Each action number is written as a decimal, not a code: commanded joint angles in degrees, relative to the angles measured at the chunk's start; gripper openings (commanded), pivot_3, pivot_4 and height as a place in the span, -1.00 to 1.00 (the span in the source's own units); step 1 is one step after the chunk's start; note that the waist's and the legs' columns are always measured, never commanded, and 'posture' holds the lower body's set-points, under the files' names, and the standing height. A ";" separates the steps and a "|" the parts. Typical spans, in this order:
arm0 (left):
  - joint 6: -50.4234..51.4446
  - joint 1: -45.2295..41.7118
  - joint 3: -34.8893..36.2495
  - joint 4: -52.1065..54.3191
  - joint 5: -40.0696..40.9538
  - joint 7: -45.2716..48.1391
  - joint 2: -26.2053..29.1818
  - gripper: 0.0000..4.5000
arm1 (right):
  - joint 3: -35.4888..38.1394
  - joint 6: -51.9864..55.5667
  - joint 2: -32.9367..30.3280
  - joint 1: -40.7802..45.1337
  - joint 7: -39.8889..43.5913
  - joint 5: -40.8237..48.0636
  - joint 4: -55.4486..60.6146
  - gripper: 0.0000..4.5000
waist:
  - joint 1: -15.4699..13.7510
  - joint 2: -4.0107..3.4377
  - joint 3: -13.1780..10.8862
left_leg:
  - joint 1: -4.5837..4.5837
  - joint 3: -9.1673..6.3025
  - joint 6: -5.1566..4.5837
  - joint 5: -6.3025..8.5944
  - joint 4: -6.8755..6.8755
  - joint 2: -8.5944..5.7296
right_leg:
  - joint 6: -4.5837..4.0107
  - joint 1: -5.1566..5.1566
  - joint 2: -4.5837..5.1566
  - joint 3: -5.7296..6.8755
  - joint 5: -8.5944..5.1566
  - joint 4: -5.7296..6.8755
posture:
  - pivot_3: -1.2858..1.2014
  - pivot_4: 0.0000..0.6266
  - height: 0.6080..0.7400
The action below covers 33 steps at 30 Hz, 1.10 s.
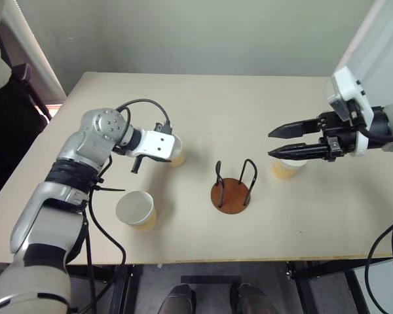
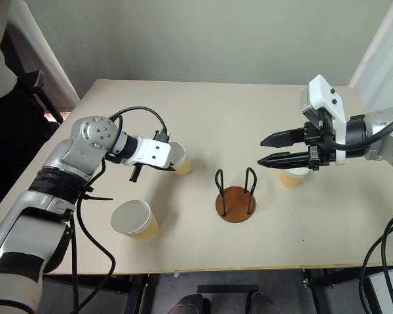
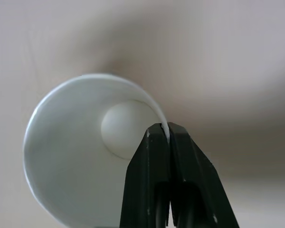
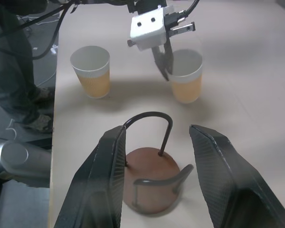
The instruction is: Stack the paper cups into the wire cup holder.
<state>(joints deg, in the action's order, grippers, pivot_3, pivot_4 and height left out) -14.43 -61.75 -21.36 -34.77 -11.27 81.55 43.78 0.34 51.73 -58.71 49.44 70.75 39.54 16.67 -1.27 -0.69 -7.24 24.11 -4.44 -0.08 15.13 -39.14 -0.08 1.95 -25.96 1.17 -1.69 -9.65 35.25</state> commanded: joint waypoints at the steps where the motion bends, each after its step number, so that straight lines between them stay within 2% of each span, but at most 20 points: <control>1: 3.57 -2.27 3.41 4.55 5.02 5.55 1.70 -0.98 | 2.11 -0.80 -1.95 0.17 2.66 1.78 1.55 -0.04 | -0.03 0.00 0.00 | 0.00 0.00 0.00 0.00 0.00 0.00 | 0.00 0.00 0.00 0.00 0.00 0.00 | 0.03 -0.52 1.00; 6: 10.86 -4.93 5.29 8.94 10.60 10.43 1.01 -0.98 | 1.16 -1.63 -3.29 0.72 5.23 1.64 1.58 -0.04 | -0.08 0.00 0.00 | 0.05 0.00 0.00 0.00 -0.06 0.00 | 0.00 0.03 0.00 0.01 0.00 -0.02 | 0.03 -0.52 1.00; 10: 15.96 -8.07 4.28 12.29 15.74 10.95 0.02 -0.98 | 0.92 -3.13 -4.33 -0.55 6.55 0.77 2.42 -0.04 | -0.09 0.00 0.00 | 0.04 0.00 -0.02 0.01 -0.07 0.00 | 0.01 0.03 0.01 0.00 0.00 0.01 | 0.03 -0.52 1.00; 12: 17.52 -9.74 3.30 13.31 17.85 10.95 -0.58 -0.98 | 0.81 -0.46 -5.20 -0.58 6.80 2.21 2.36 -0.04 | -0.07 0.00 0.00 | 0.04 0.01 -0.02 0.01 -0.08 0.01 | 0.01 0.03 0.01 0.00 0.00 0.01 | 0.03 -0.52 1.00; 15: 20.16 -12.90 0.58 14.93 22.69 10.95 -2.14 -1.00 | 0.02 0.77 -6.75 -0.51 7.18 1.79 2.77 0.21 | -0.15 0.00 0.00 | 0.05 0.02 -0.02 0.01 -0.07 0.01 | 0.01 0.04 0.01 0.00 0.00 0.00 | 0.03 -0.52 1.00; 20: 20.89 -17.93 -4.61 14.84 29.19 10.95 -4.48 -1.00 | -0.40 1.59 -8.59 0.12 8.07 2.16 4.49 0.97 | -0.15 0.00 0.00 | 0.04 0.05 -0.05 0.03 -0.08 0.03 | 0.04 0.06 0.01 -0.01 0.02 -0.05 | 0.03 -0.52 1.00; 28: 20.22 -22.28 -13.69 14.53 37.19 10.95 -8.61 -1.00 | 1.39 2.86 -9.63 1.73 5.35 1.95 5.63 0.99 | -0.21 -0.01 0.00 | 0.04 0.07 -0.08 0.05 -0.12 0.06 | 0.10 0.12 0.03 -0.01 0.05 -0.07 | 0.03 -0.52 1.00; 33: 16.66 -23.37 -19.51 12.15 37.56 10.95 -8.81 -1.00 | 2.82 3.30 -12.56 1.54 5.27 1.86 5.74 0.99 | -0.26 -0.02 -0.01 | 0.04 0.11 -0.12 0.07 -0.16 0.07 | 0.19 0.15 0.03 -0.02 0.07 -0.11 | 0.03 -0.52 1.00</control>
<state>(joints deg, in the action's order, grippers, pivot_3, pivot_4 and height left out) 4.15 -82.81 -40.25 -22.27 25.58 90.29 34.77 -0.01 55.25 -69.68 50.01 76.21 40.90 21.70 -1.53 -0.71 -7.25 24.16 -4.33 -0.20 15.20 -39.31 -0.01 2.15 -25.81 1.20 -1.72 -9.58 35.15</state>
